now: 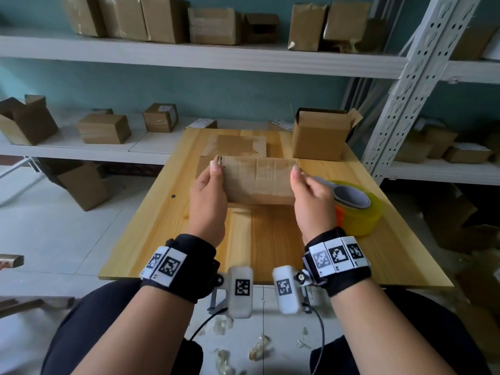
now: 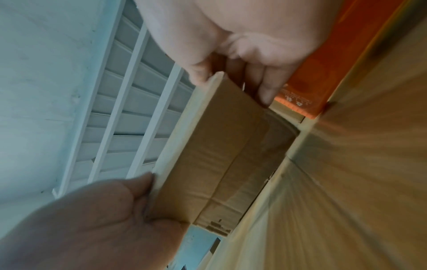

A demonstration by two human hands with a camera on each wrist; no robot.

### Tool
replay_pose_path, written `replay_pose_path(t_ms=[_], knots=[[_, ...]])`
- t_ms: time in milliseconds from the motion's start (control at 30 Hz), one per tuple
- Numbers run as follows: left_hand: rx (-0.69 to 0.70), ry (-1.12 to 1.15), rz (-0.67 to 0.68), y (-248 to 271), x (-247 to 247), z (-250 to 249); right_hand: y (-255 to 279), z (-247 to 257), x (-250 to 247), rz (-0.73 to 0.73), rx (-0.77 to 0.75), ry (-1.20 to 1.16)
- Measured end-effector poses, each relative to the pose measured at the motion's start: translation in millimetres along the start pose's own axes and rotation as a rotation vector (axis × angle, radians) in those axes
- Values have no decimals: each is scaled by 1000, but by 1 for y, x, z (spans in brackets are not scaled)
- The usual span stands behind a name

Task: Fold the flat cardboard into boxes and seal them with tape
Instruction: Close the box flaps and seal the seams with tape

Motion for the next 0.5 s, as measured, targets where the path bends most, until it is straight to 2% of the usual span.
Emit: replay_pose_path(t_ms=[133,233,300,367,500], knots=[[-29,158,-20,0,-9,-6,-6,6,-9,13,-134,-25],[-28,170,-53,3,-8,-4,-4,3,-10,5,-116,-69],[14,106,-147,6,-10,-2,-3,0,-9,11,-106,-42],[102,-10,-208,7,-13,-3,0,1,-8,6,-175,22],[173,-196,-162,8,-13,-6,2,-4,-4,-8,-174,27]])
Point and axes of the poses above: each hand's wrist, its own y-axis away from the middle knuckle, its own x-axis out of the palm, z = x × y, the point moved 4 cm from there along -y, towards the middle knuckle, and after that the axes turned 11 degrees about -x, right-handed, at the moved point
